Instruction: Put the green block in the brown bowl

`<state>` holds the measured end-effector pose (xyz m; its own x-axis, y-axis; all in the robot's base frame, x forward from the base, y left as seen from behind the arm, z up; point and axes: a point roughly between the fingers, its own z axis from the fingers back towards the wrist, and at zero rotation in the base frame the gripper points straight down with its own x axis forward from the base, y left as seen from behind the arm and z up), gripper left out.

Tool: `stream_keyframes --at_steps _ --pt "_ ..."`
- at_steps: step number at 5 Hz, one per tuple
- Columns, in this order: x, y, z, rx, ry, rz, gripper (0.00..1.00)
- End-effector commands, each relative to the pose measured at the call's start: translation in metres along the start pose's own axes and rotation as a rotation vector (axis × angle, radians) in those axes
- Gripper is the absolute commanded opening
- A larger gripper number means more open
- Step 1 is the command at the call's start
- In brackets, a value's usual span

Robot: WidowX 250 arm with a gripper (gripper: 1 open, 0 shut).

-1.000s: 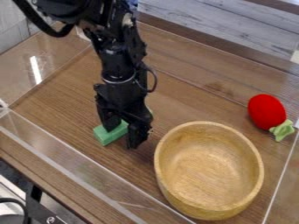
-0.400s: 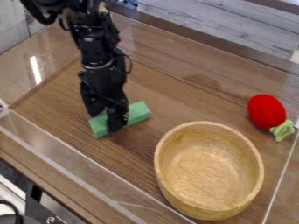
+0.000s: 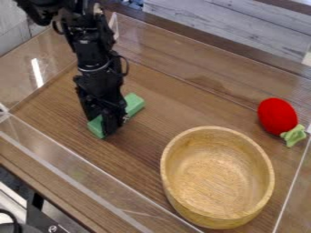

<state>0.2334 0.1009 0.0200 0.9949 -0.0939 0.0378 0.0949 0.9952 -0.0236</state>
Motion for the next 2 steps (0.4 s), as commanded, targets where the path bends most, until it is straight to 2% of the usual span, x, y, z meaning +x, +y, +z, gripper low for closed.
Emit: stream_keyframes --at_steps 1,2 --pt "0.007 0.011 0.013 0.019 -0.044 0.049 0.0" --pt "0.014 -0.004 0.02 0.008 -0.046 0.009 0.0"
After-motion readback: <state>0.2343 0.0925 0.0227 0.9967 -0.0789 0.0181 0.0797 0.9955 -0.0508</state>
